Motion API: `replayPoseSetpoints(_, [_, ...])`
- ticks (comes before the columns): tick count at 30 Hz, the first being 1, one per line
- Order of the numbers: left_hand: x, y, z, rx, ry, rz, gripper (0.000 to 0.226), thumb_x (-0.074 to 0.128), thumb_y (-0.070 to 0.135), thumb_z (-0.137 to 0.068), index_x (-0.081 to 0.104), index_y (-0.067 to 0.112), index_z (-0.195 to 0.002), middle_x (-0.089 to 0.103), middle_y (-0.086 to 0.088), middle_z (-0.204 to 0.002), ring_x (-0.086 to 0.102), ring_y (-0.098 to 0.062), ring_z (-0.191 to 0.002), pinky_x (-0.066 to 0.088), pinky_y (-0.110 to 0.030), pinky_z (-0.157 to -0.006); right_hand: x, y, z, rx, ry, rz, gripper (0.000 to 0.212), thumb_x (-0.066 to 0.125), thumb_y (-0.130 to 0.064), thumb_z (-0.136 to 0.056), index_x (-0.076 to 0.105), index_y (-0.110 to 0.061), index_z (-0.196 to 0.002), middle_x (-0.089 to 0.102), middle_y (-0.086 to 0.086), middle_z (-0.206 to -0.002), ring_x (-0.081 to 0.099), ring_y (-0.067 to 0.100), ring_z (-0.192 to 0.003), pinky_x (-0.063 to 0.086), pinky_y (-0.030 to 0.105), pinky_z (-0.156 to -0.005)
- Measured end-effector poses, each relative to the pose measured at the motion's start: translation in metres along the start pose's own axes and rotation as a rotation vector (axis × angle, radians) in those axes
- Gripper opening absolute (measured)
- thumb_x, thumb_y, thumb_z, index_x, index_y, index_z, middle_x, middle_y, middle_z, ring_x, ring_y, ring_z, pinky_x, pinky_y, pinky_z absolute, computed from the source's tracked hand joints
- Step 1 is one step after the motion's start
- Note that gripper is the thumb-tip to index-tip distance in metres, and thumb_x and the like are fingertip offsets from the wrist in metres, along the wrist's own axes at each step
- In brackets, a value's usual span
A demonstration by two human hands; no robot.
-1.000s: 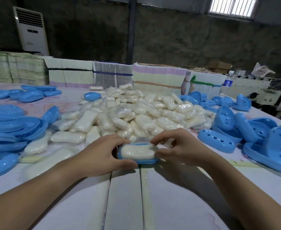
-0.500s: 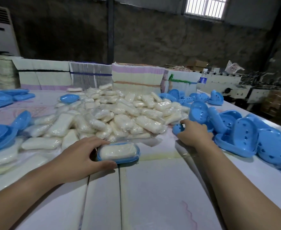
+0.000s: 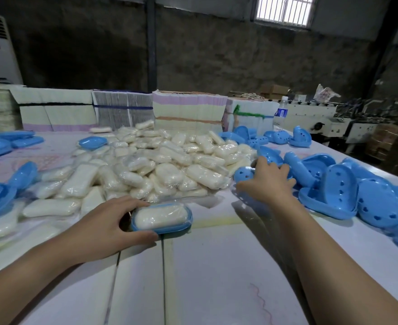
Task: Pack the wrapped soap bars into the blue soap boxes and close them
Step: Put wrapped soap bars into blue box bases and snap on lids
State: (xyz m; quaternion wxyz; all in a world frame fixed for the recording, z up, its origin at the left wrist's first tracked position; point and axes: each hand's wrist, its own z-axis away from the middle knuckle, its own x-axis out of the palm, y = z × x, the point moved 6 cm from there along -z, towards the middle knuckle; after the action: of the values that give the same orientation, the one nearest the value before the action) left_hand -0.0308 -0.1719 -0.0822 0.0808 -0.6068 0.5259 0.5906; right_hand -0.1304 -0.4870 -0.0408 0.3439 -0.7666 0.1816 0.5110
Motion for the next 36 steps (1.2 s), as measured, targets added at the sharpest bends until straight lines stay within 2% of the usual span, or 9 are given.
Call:
replayPoseSetpoints(4, [0.000,0.002,0.000,-0.011,-0.013,-0.010,0.061,0.062,0.083,-0.051,0.061,0.051,-0.103,0.064,0.022,-0.104,0.054,0.007,-0.100,0.046,-0.020,-0.087,-0.004,-0.030,0.019,-0.200,-0.038,-0.524,0.059,0.074,-0.031,-0.063,0.047,-0.033,-0.115,0.053,-0.001,-0.115,0.056,0.022,-0.102,0.056,0.035,-0.074])
replayPoseSetpoints(7, [-0.001,0.003,0.000,-0.019,-0.024,-0.025,0.061,0.060,0.083,-0.051,0.060,0.052,-0.103,0.063,0.021,-0.103,0.054,0.007,-0.099,0.046,-0.020,-0.087,-0.003,-0.057,0.042,-0.352,-0.150,-0.771,0.059,0.071,-0.031,-0.055,0.051,-0.038,-0.110,0.056,-0.008,-0.108,0.062,0.009,-0.084,0.050,0.016,-0.050])
replayPoseSetpoints(10, [-0.001,0.002,0.000,-0.043,-0.027,-0.033,0.069,0.060,0.084,-0.050,0.063,0.047,-0.109,0.063,0.020,-0.104,0.055,0.006,-0.099,0.046,-0.022,-0.089,0.001,-0.077,0.061,-0.499,-0.243,-0.824,0.062,0.070,-0.030,-0.056,0.052,-0.040,-0.113,0.056,-0.010,-0.109,0.060,0.006,-0.094,0.056,0.023,-0.067])
replayPoseSetpoints(15, [-0.002,0.005,0.001,-0.051,-0.045,0.005,0.070,0.069,0.078,-0.052,0.067,0.042,-0.112,0.066,0.015,-0.103,0.058,0.000,-0.097,0.047,-0.027,-0.089,0.008,-0.096,0.085,-0.737,-0.392,-0.685,0.063,0.073,-0.018,-0.063,0.050,-0.038,-0.118,0.057,-0.011,-0.114,0.055,0.003,-0.097,0.047,0.014,-0.076])
replayPoseSetpoints(18, [-0.003,0.007,0.001,-0.030,-0.052,0.028,0.054,0.086,0.055,-0.067,0.069,0.037,-0.114,0.067,0.012,-0.104,0.059,-0.003,-0.098,0.047,-0.032,-0.090,0.002,-0.099,0.090,-0.776,-0.385,-0.716,0.060,0.075,-0.015,-0.065,0.054,-0.028,-0.120,0.057,-0.014,-0.115,0.055,0.004,-0.099,0.045,0.011,-0.076])
replayPoseSetpoints(22, [-0.003,0.012,0.002,0.038,-0.078,0.095,0.046,0.087,0.034,-0.075,0.070,0.034,-0.117,0.071,0.013,-0.112,0.062,-0.007,-0.105,0.047,-0.036,-0.095,0.003,-0.109,0.105,-0.872,-0.406,-0.710,0.059,0.076,-0.018,-0.068,0.055,-0.022,-0.123,0.058,-0.011,-0.119,0.056,0.009,-0.107,0.047,0.018,-0.085])
replayPoseSetpoints(29, [-0.003,0.012,0.002,0.041,-0.111,0.148,0.049,0.079,0.051,-0.069,0.070,0.038,-0.116,0.070,0.018,-0.112,0.062,-0.005,-0.106,0.049,-0.036,-0.096,0.017,-0.113,0.111,-0.897,-0.493,-0.697,0.059,0.076,-0.016,-0.071,0.054,-0.024,-0.124,0.056,-0.007,-0.121,0.056,0.013,-0.107,0.052,0.028,-0.087])
replayPoseSetpoints(32, [-0.003,0.010,0.001,0.046,-0.120,0.172,0.045,0.083,0.039,-0.074,0.070,0.037,-0.117,0.070,0.017,-0.113,0.063,-0.005,-0.107,0.048,-0.032,-0.095,0.020,-0.113,0.109,-0.884,-0.499,-0.709,0.058,0.077,-0.018,-0.070,0.056,-0.024,-0.124,0.057,-0.005,-0.121,0.057,0.013,-0.108,0.051,0.023,-0.086])
replayPoseSetpoints(36, [-0.002,0.007,0.000,0.001,-0.118,0.194,0.049,0.081,0.049,-0.066,0.070,0.039,-0.113,0.070,0.016,-0.109,0.064,-0.006,-0.102,0.050,-0.035,-0.094,0.024,-0.113,0.108,-0.869,-0.489,-0.673,0.053,0.077,-0.019,-0.071,0.061,-0.027,-0.120,0.054,-0.009,-0.123,0.053,0.006,-0.111,0.045,0.017,-0.087])
